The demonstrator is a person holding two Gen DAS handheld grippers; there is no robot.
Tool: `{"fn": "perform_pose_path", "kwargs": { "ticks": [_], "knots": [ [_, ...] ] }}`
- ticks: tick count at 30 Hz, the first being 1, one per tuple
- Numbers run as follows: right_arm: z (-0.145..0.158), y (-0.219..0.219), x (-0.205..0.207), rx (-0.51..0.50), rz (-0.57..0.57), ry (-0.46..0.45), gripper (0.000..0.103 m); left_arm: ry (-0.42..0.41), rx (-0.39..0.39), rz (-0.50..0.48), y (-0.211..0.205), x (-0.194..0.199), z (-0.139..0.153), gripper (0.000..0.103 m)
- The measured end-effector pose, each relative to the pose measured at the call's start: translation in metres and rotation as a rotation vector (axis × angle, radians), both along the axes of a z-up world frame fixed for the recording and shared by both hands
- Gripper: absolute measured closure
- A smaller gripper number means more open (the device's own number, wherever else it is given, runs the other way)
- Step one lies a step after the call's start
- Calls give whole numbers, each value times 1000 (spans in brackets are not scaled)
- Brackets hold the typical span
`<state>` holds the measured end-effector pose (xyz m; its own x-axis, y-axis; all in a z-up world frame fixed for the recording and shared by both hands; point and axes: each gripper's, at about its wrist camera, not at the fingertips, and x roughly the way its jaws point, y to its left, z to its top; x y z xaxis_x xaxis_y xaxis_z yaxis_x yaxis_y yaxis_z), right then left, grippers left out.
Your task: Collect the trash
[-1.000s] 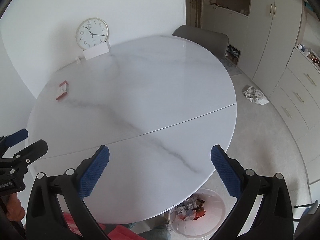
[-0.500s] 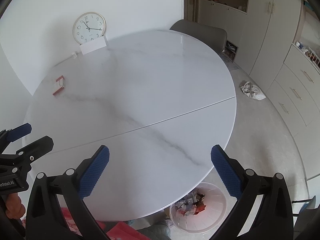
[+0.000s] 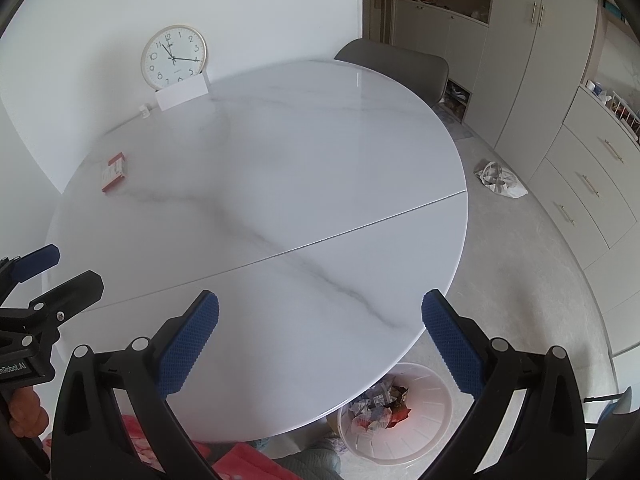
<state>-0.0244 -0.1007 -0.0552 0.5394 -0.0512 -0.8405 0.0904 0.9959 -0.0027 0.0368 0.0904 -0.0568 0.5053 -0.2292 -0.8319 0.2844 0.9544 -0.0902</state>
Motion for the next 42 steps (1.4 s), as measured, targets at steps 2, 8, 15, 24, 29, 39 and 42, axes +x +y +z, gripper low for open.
{"fn": "perform_pose_path", "kwargs": {
  "ticks": [2,8,15,24,29,39,42],
  "knots": [
    [0,-1,0,1,-2,1,2,-1,2,-1,0,0,0,8],
    [0,-2,-1,1,-2,1,2,-2,7,-3,-2,0,1,8],
    [0,-2,-1,0,-1,1,2,-4,9,-5,-2,0,1,8],
    [-1,-5,-2,1,-5,3,2,-3,10,-5,-3,0,2,8],
    [-2,-5,-2,2,-5,4,2,-4,11,-5,-4,0,2,8],
    [-2,-5,-2,2,-5,4,2,-2,14,-10,-3,1,1,8],
    [-2,-5,-2,3,-5,4,2,-2,14,-10,-4,1,1,8]
  ]
}}
